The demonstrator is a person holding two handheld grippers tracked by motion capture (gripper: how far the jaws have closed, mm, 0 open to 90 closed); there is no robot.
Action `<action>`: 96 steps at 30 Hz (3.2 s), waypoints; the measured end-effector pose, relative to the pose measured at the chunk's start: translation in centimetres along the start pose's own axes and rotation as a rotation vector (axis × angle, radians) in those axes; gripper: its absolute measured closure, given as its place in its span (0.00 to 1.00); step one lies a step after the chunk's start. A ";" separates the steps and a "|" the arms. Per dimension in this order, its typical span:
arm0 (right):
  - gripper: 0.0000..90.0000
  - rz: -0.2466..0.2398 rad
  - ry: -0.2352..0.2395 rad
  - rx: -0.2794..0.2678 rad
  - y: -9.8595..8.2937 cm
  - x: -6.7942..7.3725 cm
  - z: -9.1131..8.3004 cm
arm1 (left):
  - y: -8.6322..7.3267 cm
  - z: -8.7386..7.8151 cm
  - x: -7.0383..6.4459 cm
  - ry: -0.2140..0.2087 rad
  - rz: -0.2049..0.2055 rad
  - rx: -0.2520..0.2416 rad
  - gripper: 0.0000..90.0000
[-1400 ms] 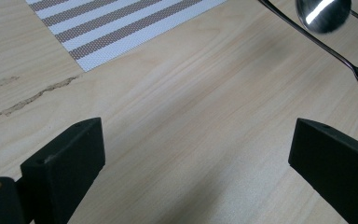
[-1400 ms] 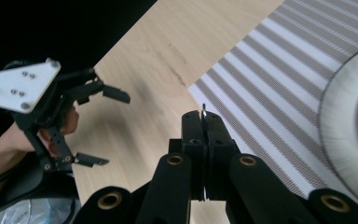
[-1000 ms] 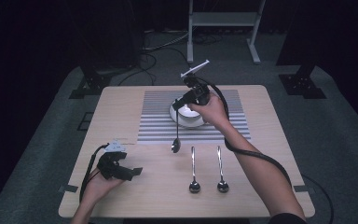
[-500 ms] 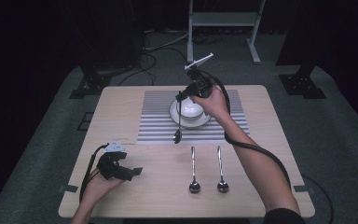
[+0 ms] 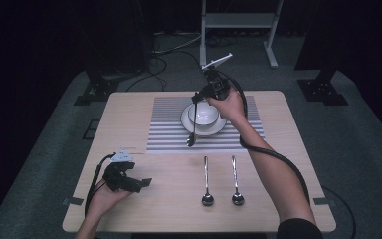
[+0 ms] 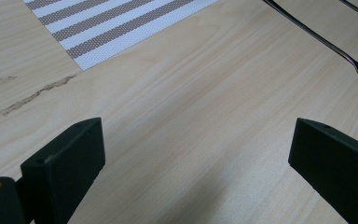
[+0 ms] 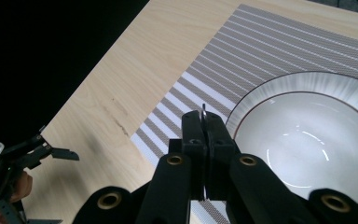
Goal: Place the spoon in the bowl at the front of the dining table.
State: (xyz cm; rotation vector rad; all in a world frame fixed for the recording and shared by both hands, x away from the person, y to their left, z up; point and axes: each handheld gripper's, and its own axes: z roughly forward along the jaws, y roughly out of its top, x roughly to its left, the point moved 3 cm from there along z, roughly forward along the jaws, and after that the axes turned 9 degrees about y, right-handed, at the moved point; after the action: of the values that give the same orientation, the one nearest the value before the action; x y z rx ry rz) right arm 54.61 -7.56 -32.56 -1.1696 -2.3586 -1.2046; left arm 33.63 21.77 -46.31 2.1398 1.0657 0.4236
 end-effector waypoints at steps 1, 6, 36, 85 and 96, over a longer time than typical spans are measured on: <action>0.98 0.005 -0.001 -0.004 0.1 -0.1 -0.1 | 0.0 0.0 0.0 0.000 0.002 0.000 0.03; 0.98 0.014 -0.016 -0.025 0.7 -0.4 -0.7 | 0.0 0.0 0.0 0.000 0.008 -0.002 0.03; 0.98 0.108 -0.167 -0.152 3.4 -4.2 -4.5 | -0.1 -0.1 0.1 0.002 0.002 0.003 0.03; 0.85 0.175 -0.257 -0.023 -0.1 -9.0 -1.8 | -0.2 0.2 -0.3 -0.002 0.007 0.013 0.03; 0.79 0.180 -0.274 0.016 -0.6 -9.5 -1.5 | -0.2 0.2 -0.4 -0.002 0.012 0.014 0.03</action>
State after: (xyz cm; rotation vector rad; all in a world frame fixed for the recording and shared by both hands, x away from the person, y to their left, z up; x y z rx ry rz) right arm 60.10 -14.09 -37.02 -1.5933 -2.3788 -1.0202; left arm 33.46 21.43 -46.58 2.1596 1.0576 0.4207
